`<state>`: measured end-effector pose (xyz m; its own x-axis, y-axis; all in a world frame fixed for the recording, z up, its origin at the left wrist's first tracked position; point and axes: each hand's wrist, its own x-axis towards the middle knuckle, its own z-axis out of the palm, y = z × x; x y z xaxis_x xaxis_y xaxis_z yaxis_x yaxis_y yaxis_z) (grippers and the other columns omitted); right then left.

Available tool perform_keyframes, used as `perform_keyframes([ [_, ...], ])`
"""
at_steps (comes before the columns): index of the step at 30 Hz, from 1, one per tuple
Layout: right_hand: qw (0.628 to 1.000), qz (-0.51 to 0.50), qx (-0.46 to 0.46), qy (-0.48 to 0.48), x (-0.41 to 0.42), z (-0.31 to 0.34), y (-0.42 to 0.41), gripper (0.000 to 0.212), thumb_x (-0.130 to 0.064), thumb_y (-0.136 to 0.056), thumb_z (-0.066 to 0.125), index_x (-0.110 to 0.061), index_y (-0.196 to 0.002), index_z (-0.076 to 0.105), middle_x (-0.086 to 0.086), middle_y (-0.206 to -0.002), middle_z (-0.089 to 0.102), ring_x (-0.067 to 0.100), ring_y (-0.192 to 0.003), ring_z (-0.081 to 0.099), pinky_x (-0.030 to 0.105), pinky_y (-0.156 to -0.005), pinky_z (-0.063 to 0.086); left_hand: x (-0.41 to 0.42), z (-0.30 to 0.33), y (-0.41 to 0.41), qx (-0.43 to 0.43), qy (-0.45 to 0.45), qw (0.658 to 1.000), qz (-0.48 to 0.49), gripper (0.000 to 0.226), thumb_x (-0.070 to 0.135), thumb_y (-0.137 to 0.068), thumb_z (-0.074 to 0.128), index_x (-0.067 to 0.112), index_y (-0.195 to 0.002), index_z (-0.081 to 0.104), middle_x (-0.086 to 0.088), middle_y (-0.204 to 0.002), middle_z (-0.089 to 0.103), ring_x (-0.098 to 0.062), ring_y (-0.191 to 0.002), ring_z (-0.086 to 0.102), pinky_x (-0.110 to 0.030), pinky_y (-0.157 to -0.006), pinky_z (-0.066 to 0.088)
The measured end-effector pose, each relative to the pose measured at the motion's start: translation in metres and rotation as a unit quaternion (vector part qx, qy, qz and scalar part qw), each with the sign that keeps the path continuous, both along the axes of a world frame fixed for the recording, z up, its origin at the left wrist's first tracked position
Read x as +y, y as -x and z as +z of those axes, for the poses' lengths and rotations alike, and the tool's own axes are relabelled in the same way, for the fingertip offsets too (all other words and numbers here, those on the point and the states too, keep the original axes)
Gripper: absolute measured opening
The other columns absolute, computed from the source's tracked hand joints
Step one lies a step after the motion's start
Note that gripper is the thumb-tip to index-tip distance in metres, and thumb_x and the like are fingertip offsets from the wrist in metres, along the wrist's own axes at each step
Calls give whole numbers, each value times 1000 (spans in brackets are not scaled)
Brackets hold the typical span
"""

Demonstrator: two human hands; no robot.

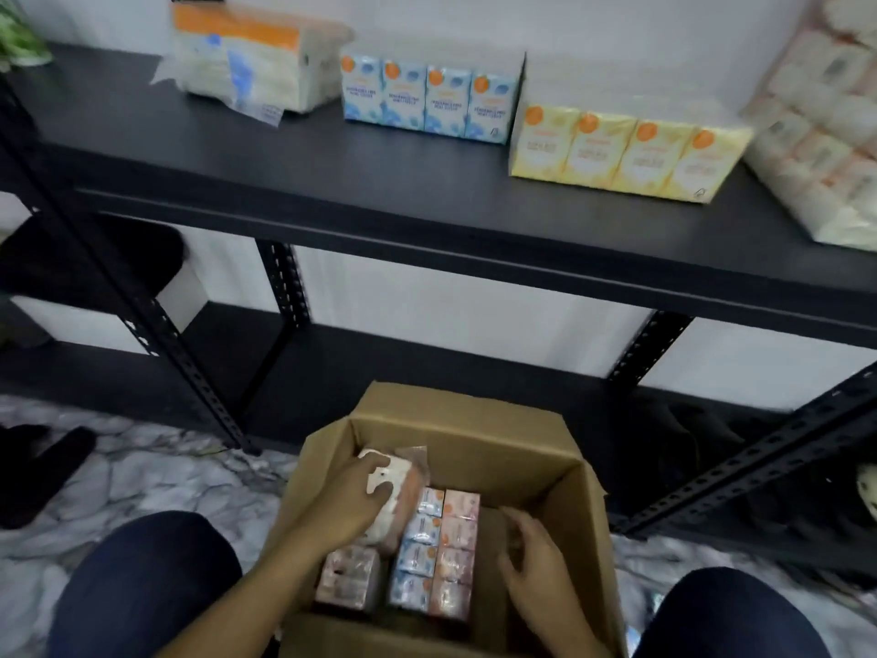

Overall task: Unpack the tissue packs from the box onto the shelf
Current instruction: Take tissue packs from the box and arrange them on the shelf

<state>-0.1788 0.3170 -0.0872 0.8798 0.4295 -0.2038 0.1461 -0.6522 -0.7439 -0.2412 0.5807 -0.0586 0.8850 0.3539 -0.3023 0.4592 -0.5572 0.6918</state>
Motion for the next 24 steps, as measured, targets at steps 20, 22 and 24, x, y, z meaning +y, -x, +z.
perform_keyframes([
  [20, 945, -101, 307, 55, 23, -188, -37, 37, -21, -85, 74, -8, -117, 60, 10, -115, 71, 25, -100, 69, 50, -87, 57, -24, -60, -32, 208, -194, 936, -207, 49, 35, -98, 45, 22, -145, 36, -7, -150, 30, -28, -136, 26, -43, -105, 34],
  [22, 942, -116, 313, 39, 27, -200, -41, 40, -20, -86, 74, -10, -120, 57, 8, -116, 70, 20, -97, 70, 42, -79, 60, -27, -64, -33, 220, -197, 930, -220, 48, 34, -98, 44, 21, -144, 36, -9, -151, 28, -29, -137, 24, -44, -107, 33],
  [24, 938, -131, 319, 27, 35, -198, -46, 39, -16, -88, 72, -12, -121, 53, 0, -114, 68, 13, -89, 67, 23, -62, 56, -30, -68, -32, 227, -197, 927, -225, 47, 34, -98, 44, 21, -143, 37, -10, -151, 26, -30, -138, 25, -44, -106, 34],
])
